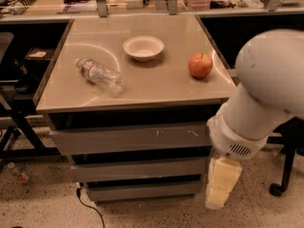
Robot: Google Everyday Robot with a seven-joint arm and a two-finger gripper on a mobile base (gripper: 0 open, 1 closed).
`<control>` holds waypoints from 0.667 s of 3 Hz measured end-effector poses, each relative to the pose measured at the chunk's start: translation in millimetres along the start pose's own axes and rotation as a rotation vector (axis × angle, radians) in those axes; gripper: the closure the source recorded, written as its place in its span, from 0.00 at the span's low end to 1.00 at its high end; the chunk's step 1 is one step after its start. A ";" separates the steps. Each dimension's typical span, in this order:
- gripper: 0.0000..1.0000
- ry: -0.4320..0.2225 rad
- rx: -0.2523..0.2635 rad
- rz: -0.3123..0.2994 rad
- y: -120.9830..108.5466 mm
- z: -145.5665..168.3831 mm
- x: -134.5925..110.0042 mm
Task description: Open bottom drawer
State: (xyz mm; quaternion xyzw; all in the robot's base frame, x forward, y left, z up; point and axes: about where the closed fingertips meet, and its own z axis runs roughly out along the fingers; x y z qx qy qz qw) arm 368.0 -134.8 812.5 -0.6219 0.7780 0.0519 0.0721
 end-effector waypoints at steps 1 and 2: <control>0.00 0.022 -0.024 0.000 9.3 10.3 7.5; 0.00 0.021 -0.024 0.000 9.3 10.5 7.5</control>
Offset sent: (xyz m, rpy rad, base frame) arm -0.0120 -0.0036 -0.0145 -0.0178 0.0346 0.0048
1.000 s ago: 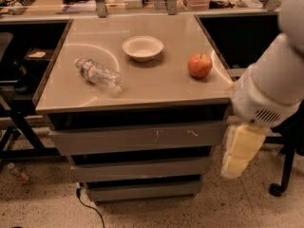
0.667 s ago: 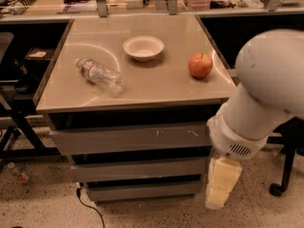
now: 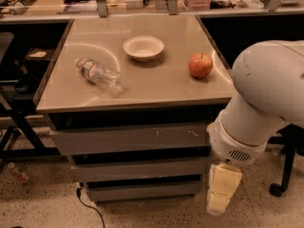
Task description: Open bottom drawer
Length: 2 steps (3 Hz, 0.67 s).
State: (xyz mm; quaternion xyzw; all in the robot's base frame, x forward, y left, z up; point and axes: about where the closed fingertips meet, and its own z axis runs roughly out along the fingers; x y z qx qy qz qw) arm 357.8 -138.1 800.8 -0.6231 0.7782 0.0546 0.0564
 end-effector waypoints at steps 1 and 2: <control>0.00 -0.036 -0.002 0.030 -5.6 34.0 -10.2; 0.00 -0.076 -0.011 0.096 -23.0 97.3 -32.4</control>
Offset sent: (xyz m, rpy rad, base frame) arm 0.0656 0.0757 -0.1661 0.1372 0.0170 -0.1918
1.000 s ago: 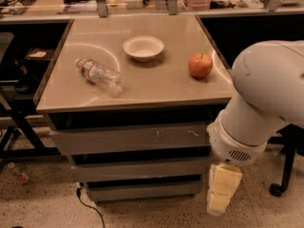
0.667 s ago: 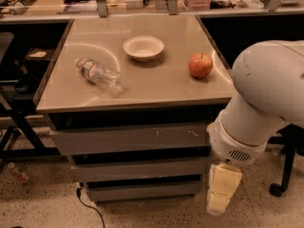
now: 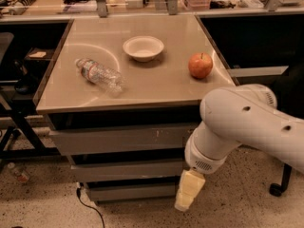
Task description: Open bottom drawer
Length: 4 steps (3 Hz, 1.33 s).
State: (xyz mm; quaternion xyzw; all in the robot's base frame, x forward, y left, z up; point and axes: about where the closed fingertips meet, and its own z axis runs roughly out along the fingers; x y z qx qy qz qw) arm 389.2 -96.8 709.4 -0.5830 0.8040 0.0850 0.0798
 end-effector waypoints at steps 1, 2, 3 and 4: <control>0.00 -0.046 -0.018 0.061 -19.4 48.1 -13.3; 0.00 -0.046 -0.018 0.061 -19.3 48.3 -13.3; 0.00 -0.047 -0.035 0.042 -11.3 84.4 -13.2; 0.00 -0.049 -0.082 0.069 -8.8 164.1 -6.2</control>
Offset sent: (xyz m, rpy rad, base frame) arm 0.0185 0.0134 -0.0350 0.0358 0.0135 -0.0426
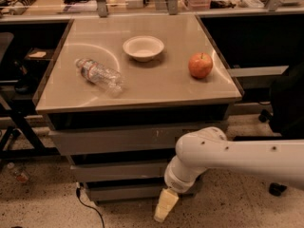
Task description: Open bottom drawer
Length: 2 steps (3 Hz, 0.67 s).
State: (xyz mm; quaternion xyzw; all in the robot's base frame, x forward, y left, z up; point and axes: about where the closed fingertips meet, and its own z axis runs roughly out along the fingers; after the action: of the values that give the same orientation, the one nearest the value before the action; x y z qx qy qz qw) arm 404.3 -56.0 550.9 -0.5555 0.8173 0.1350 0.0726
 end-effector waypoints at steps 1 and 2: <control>0.00 0.005 -0.067 0.053 -6.7 74.2 9.5; 0.00 0.011 -0.099 0.062 0.5 88.2 14.7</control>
Offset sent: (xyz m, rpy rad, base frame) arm 0.0008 0.0097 -0.0624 0.0155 0.0636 -0.0273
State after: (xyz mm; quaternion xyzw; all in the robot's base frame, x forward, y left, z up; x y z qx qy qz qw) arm 395.6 -42.4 463.0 -0.5337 0.8267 0.1746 0.0363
